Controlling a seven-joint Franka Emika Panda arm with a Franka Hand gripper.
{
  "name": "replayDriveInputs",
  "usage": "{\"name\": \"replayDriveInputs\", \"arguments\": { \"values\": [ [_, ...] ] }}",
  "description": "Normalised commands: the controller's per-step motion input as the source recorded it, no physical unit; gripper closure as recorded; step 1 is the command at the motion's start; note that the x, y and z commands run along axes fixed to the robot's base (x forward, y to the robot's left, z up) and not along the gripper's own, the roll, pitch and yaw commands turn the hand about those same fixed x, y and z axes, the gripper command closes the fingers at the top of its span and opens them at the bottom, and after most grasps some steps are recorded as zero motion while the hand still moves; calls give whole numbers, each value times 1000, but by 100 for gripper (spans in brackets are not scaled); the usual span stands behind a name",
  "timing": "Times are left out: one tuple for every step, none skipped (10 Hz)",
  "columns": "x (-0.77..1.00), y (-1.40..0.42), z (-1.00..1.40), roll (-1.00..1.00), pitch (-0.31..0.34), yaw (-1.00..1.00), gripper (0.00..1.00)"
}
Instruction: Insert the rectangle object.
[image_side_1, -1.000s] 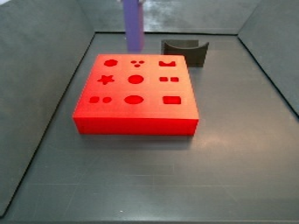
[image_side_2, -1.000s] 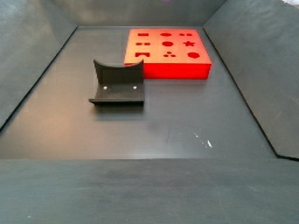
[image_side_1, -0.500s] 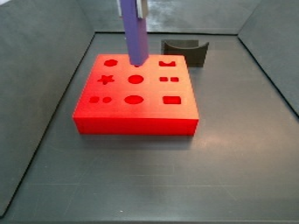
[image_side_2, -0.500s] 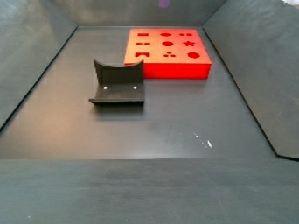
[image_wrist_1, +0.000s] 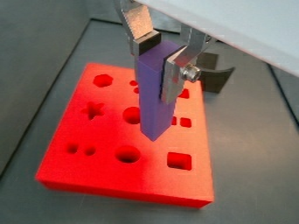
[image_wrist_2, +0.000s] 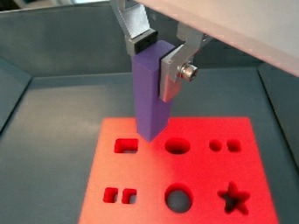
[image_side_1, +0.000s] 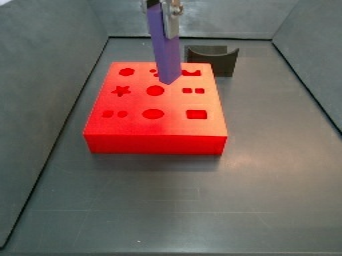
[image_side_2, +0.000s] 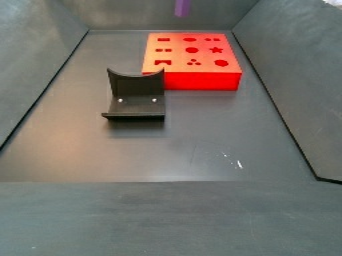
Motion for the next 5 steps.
{"name": "replayDriveInputs", "arguments": {
  "values": [
    [-29, 0, 20, 284, 479, -431, 100],
    [-103, 0, 57, 267, 500, -454, 100],
    [-86, 0, 83, 224, 500, -437, 100],
    [0, -9, 0, 93, 500, -474, 100],
    [91, -100, 0, -24, 346, -583, 100]
  ]
}}
